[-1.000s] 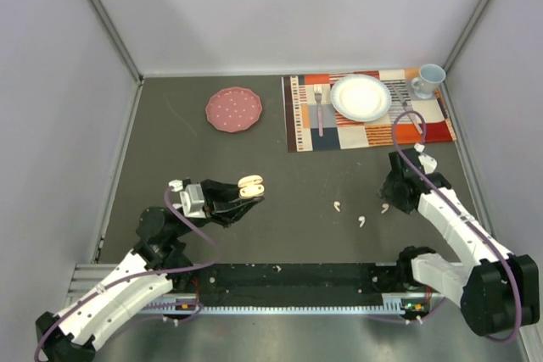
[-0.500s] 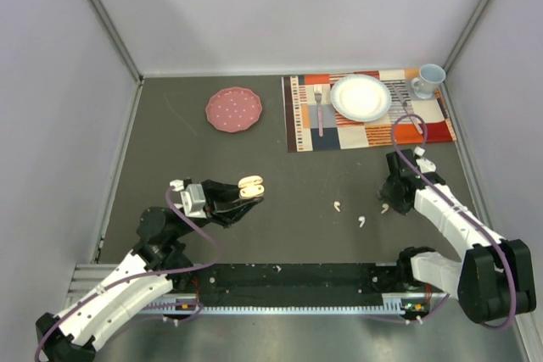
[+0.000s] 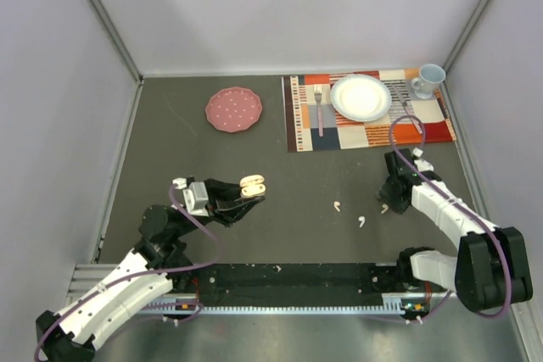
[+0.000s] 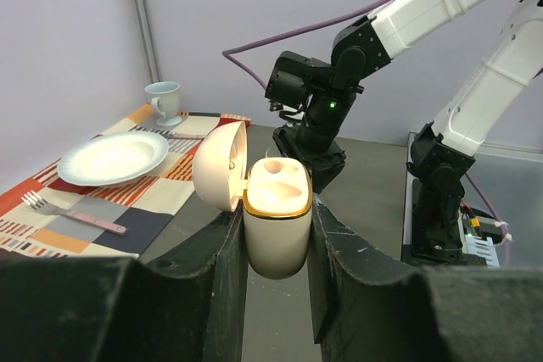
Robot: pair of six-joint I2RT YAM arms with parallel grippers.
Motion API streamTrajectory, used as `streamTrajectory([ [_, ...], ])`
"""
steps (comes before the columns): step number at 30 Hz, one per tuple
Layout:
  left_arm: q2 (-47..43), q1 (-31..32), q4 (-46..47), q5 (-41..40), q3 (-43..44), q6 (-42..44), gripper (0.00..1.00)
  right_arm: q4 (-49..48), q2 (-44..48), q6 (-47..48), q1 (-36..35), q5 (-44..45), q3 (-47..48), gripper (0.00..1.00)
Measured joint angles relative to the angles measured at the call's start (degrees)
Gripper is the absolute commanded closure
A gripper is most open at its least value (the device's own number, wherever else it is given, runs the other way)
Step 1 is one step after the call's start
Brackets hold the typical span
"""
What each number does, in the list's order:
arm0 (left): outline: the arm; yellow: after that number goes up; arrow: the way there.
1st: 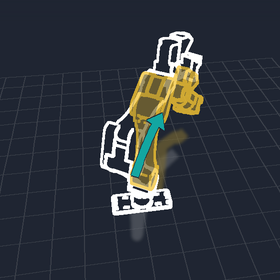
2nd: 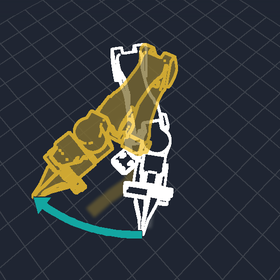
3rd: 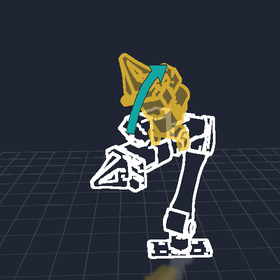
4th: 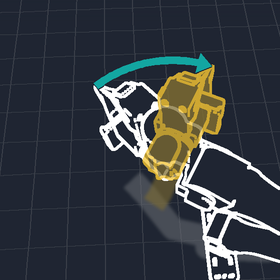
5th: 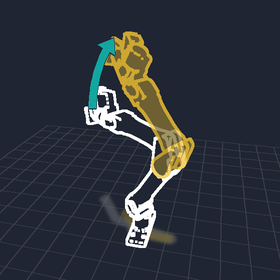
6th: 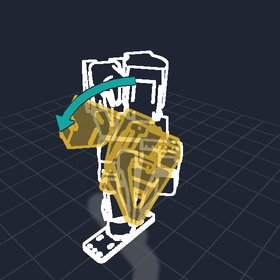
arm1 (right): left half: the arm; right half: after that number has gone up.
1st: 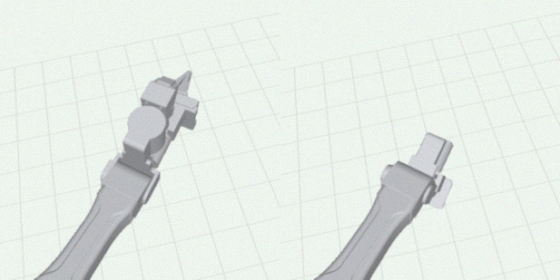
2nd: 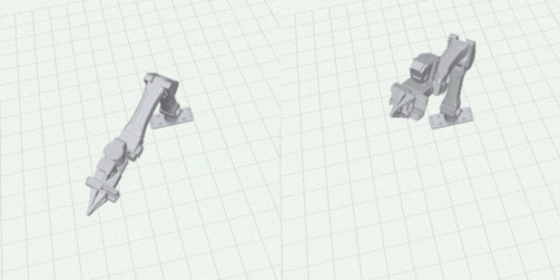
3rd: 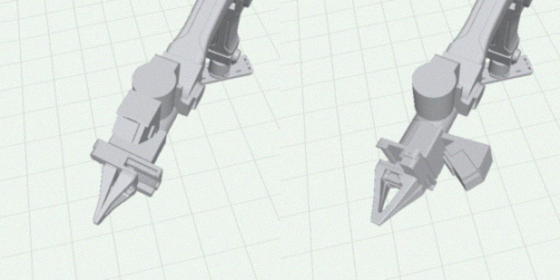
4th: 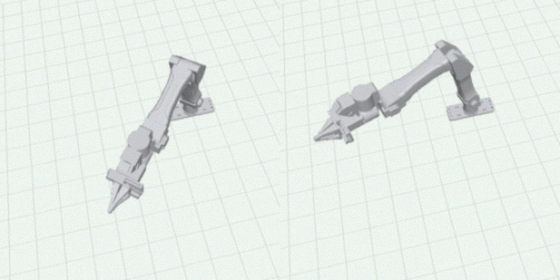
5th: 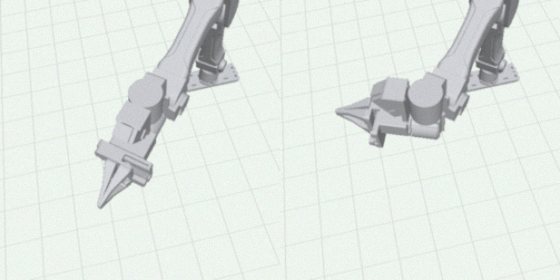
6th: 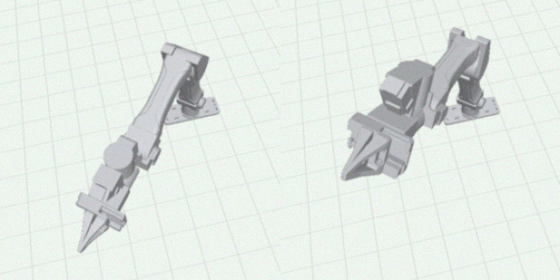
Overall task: Insert the wireless bluetooth earbuds into the charging case
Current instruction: Pick up the right earbud from the center of the board.
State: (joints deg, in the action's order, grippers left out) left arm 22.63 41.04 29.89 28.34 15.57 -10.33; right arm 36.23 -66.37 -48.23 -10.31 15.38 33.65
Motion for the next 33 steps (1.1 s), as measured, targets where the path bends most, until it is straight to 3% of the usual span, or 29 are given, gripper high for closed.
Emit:
streamTrajectory([
  [33, 2.0, 0.0, 0.0, -0.3, 0.0, -0.5, 1.00, -2.7, -2.1, 1.7, 0.0, 1.0, -1.6, 0.64],
])
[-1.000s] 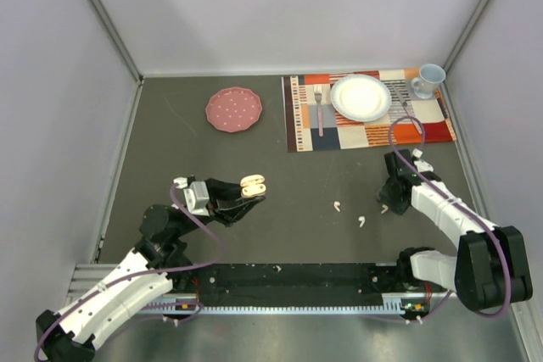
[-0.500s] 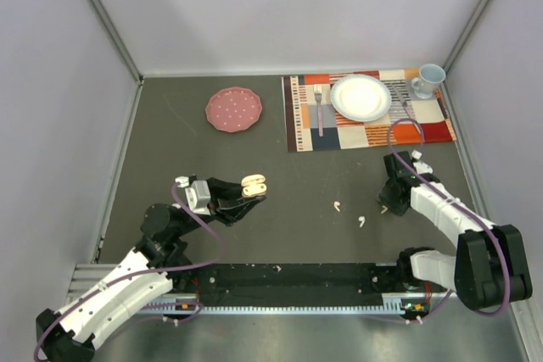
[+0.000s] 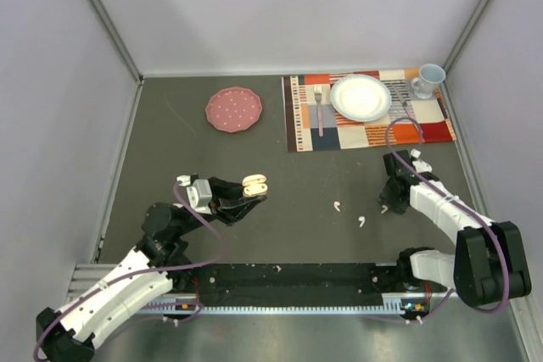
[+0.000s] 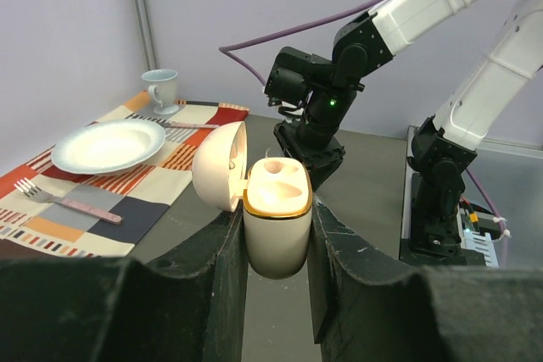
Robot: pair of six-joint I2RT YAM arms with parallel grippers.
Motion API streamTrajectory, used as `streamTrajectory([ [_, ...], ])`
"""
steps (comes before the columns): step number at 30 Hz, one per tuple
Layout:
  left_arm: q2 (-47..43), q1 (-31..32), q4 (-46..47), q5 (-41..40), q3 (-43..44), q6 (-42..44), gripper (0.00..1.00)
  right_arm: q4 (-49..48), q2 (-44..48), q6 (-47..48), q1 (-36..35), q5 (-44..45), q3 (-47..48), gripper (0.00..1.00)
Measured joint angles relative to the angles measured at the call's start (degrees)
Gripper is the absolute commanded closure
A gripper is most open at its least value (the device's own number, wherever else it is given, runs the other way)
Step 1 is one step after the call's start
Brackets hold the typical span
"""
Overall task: Insert the wireless bluetooth earbuds into the charging case
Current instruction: Pick up the right earbud from the center of the board.
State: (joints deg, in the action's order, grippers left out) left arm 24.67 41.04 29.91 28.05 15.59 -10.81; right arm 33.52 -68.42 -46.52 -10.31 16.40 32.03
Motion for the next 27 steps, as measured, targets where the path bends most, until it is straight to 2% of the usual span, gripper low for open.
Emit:
streamTrajectory([
  [12, 0.0, 0.0, 0.0, 0.0, 0.0, 0.0, 1.00, -0.5, 0.0, 0.0, 0.0, 0.3, -0.1, 0.71],
  [27, 0.0, 0.0, -0.1, 0.0, 0.0, -0.3, 1.00, -1.8, 0.0, 0.8, 0.0, -0.7, -0.2, 0.64],
])
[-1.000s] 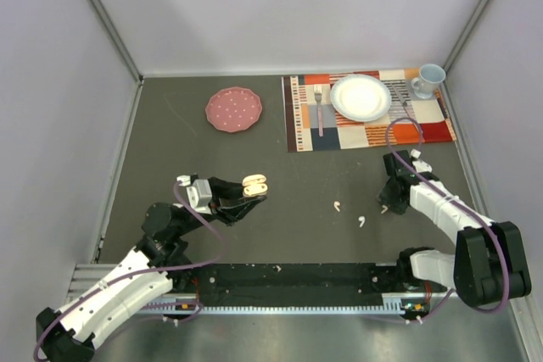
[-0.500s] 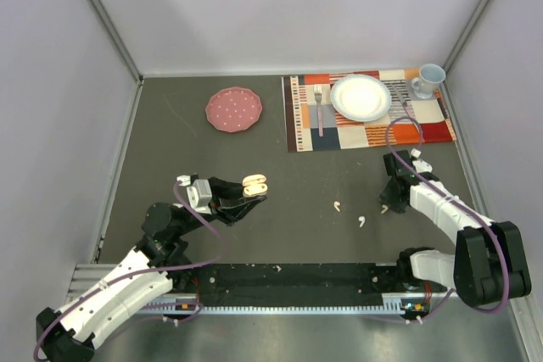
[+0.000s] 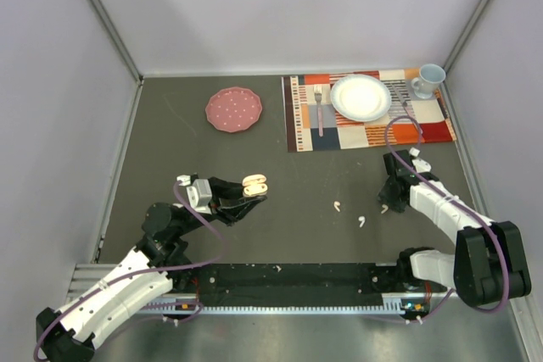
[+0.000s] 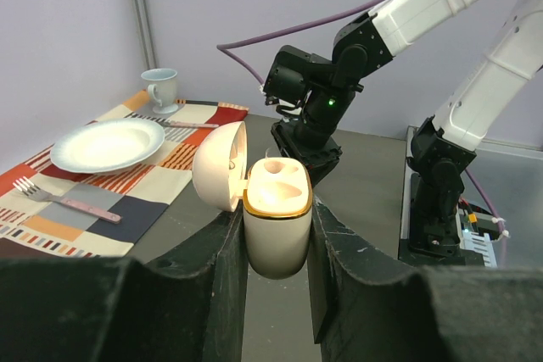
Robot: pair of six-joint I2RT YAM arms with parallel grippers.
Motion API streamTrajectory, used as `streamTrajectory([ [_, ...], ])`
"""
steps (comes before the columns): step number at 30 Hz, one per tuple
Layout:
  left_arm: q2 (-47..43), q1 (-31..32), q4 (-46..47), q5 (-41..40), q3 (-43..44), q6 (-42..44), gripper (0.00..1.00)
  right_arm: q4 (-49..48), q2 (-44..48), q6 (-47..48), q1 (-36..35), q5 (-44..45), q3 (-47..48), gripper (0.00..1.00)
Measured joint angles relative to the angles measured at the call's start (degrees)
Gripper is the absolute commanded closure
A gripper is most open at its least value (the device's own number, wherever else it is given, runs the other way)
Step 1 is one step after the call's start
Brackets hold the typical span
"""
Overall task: Insert the wireless bluetooth earbuds into the charging case
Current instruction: Pick up the right earbud from the center of the board.
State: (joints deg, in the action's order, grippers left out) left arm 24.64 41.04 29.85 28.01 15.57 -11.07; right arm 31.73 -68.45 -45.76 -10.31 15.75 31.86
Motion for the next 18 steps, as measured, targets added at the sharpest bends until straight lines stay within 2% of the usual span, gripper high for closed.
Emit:
streamTrajectory([
  [18, 0.0, 0.0, -0.1, 0.0, 0.0, 0.0, 1.00, -0.8, 1.0, 2.1, 0.0, -0.5, -0.8, 0.65],
])
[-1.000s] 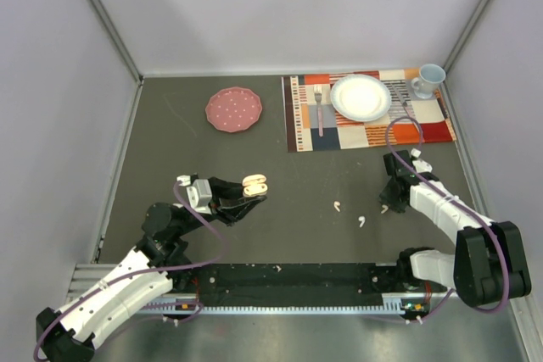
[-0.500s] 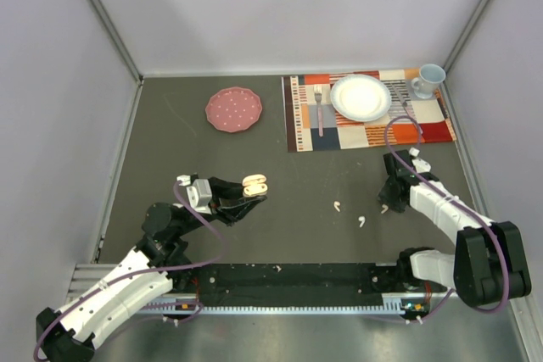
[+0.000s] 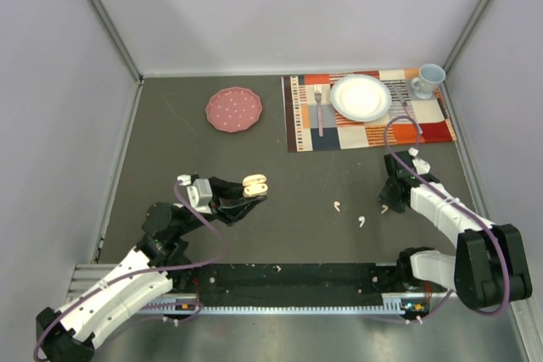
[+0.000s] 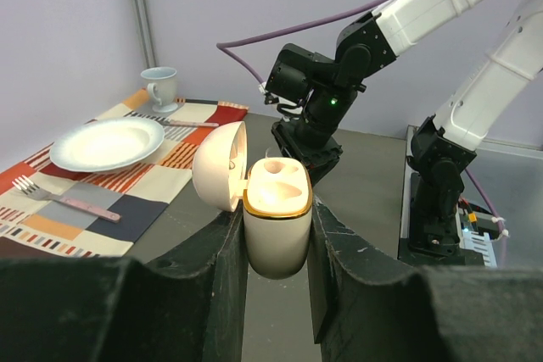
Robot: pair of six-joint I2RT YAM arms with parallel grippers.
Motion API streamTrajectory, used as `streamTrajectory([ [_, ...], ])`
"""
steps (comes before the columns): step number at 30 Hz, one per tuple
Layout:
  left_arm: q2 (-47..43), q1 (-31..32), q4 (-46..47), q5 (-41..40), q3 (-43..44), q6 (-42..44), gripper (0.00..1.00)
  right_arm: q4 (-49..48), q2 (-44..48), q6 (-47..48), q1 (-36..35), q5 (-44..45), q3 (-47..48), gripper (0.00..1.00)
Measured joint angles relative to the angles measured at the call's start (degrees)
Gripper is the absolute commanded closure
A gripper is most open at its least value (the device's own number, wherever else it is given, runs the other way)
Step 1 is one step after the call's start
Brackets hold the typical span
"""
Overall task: Insert the wireless bluetooth earbuds into the charging case
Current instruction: Pick up the right earbud from the center of the board.
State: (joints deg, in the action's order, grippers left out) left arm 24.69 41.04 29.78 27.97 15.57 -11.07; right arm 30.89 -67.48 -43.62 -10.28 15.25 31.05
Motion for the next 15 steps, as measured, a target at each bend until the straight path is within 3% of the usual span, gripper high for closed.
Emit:
streamTrajectory([
  [15, 1.9, 0.0, 0.1, 0.0, 0.0, -0.6, 1.00, 0.1, 0.7, 1.0, 0.0, -0.1, -0.3, 0.66],
])
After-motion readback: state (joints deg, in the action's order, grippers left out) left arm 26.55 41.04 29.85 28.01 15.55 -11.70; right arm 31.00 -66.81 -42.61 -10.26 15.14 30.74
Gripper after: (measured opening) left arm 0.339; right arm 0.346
